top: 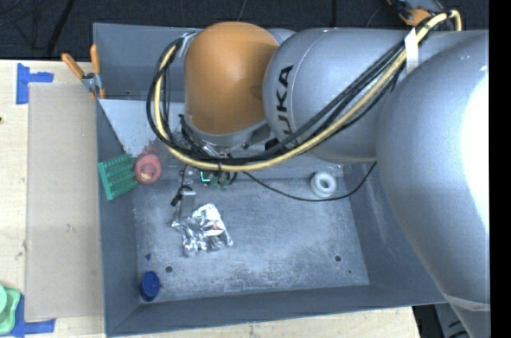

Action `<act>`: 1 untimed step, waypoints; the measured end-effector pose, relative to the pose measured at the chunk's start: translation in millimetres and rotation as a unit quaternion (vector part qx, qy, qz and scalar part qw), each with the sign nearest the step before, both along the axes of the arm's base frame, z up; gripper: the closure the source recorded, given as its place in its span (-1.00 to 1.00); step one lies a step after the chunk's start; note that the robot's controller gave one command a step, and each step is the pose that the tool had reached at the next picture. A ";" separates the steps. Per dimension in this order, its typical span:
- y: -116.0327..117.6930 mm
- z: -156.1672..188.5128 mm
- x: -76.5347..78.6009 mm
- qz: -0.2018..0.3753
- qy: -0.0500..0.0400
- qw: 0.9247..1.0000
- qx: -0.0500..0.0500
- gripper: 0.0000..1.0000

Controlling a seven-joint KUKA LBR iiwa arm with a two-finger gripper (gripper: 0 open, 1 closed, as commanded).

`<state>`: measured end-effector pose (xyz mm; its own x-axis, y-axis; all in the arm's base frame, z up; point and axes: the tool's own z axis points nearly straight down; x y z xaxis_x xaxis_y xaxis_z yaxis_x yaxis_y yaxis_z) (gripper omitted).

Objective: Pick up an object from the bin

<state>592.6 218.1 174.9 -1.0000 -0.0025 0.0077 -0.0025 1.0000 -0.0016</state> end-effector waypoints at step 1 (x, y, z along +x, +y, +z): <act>-97.4 -47.8 -68.5 0.118 0.000 0.993 0.000 -1.00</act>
Offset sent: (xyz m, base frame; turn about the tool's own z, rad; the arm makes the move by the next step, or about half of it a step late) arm -0.0669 -0.0951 -0.0455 -0.2403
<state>524.1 120.7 127.1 -0.9715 -0.2370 0.0074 -0.2370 0.9715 -0.0007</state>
